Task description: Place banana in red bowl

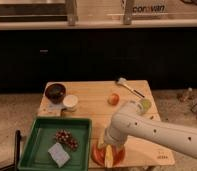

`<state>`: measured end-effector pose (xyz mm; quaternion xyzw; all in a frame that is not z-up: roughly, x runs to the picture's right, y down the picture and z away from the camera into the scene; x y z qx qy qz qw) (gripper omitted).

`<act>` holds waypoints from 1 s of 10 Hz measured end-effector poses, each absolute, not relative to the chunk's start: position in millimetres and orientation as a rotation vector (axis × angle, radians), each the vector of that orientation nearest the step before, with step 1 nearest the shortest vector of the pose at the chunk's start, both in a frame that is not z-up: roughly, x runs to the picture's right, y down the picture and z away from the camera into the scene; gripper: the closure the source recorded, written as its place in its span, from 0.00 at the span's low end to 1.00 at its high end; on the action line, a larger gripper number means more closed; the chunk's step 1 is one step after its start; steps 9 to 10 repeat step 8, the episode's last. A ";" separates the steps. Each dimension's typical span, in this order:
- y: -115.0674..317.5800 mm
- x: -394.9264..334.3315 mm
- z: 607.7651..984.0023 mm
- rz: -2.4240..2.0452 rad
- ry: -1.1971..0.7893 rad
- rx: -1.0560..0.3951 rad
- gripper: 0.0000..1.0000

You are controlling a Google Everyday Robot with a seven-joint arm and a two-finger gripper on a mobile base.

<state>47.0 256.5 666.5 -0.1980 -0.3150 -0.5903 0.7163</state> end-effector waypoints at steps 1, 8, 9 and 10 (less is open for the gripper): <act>254.4 46.8 668.4 -1.310 -0.693 -0.447 0.20; 213.4 54.1 685.6 -1.263 -0.663 -0.424 0.20; 213.4 54.1 685.6 -1.263 -0.663 -0.424 0.20; 213.4 54.1 685.6 -1.263 -0.663 -0.424 0.20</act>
